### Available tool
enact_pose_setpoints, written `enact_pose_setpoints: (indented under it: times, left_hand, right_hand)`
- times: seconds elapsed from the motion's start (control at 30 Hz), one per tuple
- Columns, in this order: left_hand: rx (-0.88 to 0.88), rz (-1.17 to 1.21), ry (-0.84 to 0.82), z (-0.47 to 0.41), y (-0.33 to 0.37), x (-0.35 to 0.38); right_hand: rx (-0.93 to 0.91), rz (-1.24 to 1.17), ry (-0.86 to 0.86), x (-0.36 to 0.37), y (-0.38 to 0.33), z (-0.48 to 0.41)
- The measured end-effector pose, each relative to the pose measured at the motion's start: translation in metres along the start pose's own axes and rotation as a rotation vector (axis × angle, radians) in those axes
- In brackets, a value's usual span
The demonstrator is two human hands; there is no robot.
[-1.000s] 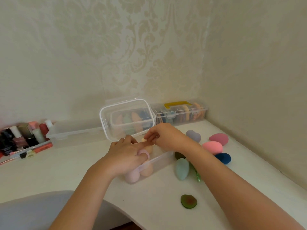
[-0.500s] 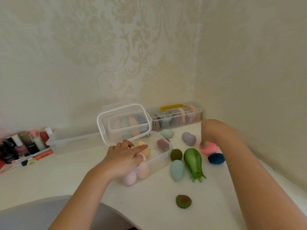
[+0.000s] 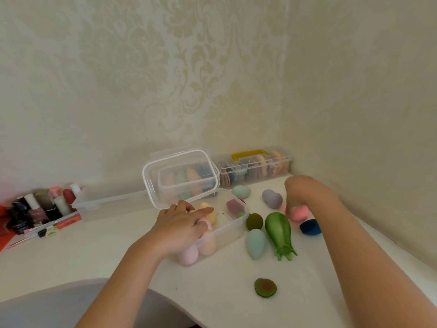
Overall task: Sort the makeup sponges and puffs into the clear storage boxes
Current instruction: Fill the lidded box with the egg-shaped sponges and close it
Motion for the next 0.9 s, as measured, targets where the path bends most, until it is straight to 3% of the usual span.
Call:
enact_pose_setpoints:
  times: [0.13, 0.2, 0.3, 0.47, 0.6, 0.77, 0.9]
  left_hand:
    - [0.004, 0.011, 0.006, 0.0, 0.0, 0.0]
    - [0.003, 0.015, 0.007, 0.0, 0.0, 0.0]
    - [0.007, 0.014, 0.015, -0.001, -0.001, 0.0]
    - [0.018, 0.025, 0.033, 0.0, -0.001, 0.0]
    - [0.035, 0.047, 0.049, 0.001, -0.001, 0.0]
    - [0.024, 0.059, 0.082, 0.001, -0.002, -0.002]
    - [0.02, 0.058, 0.103, 0.002, 0.0, -0.004]
  right_hand:
    - [-0.062, -0.301, 0.212, -0.027, 0.004, 0.011]
    - [-0.22, -0.58, 0.296, -0.043, -0.004, 0.016]
    - [-0.5, -0.921, 0.231, -0.052, -0.034, 0.035]
    - [-0.726, -0.776, 0.166, -0.036, -0.086, 0.059]
    - [-0.726, -0.647, 0.108, -0.02, -0.105, 0.062]
    - [-0.684, -0.343, 0.166, -0.006, -0.121, 0.063]
    - [-0.643, -0.392, 0.162, -0.004, -0.125, 0.059]
Point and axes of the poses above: each hand's wrist, its own z-axis away from the middle knuckle, its own x-axis out of the palm, y = z × x, the point moved 7 cm from there along -z, towards the middle knuckle, and after that the axes turned 8 degrees about x, right-handed, at the moved point
